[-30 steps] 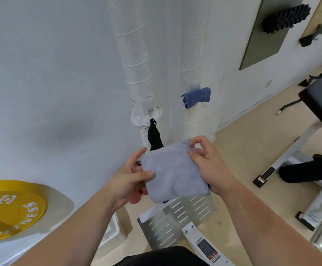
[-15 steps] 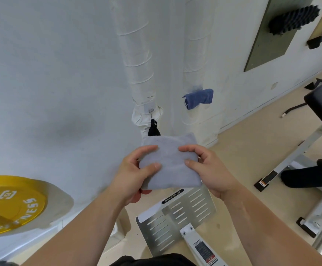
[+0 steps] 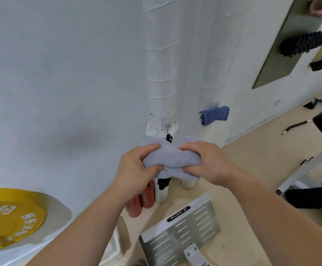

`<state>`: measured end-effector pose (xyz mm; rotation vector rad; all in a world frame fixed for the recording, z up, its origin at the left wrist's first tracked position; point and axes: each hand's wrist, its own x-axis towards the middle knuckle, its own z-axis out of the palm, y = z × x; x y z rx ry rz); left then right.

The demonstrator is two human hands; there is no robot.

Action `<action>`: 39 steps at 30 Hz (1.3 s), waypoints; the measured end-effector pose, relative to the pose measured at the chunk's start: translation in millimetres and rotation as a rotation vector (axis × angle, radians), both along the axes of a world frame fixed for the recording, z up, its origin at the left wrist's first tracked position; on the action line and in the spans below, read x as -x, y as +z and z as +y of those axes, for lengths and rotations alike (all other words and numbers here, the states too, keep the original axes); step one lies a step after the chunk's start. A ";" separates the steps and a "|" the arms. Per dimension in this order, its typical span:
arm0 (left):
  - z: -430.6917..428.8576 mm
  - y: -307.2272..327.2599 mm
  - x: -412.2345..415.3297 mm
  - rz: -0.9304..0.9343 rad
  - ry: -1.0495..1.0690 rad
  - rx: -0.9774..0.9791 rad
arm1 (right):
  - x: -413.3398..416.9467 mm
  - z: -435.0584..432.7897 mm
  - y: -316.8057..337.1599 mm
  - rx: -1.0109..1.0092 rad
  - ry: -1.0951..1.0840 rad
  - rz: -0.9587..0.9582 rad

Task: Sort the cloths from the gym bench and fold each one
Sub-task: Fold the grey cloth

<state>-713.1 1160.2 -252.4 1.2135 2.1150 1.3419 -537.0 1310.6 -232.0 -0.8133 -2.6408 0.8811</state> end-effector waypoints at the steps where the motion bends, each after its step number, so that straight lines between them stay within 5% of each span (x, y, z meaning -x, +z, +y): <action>1: 2.8 2.6 12.4 0.028 -0.020 -0.016 | 10.9 2.8 6.5 -0.048 0.009 -0.014; 5: 18.7 14.9 63.1 0.131 -0.073 -0.077 | 52.1 15.4 27.4 -0.123 -0.023 -0.001; 12: 31.7 44.8 132.2 0.013 -0.347 -0.117 | 89.9 13.0 64.7 0.230 0.014 0.183; 17: 42.1 58.6 144.0 -0.232 -0.245 -0.198 | 110.2 17.3 66.2 0.330 -0.153 0.376; 25: 74.3 74.2 136.8 -0.168 -0.188 -0.362 | 141.1 42.4 83.9 0.262 -0.213 0.563; 39: 186.1 167.8 70.1 0.001 0.055 -0.527 | 98.0 206.8 159.3 0.274 0.277 0.709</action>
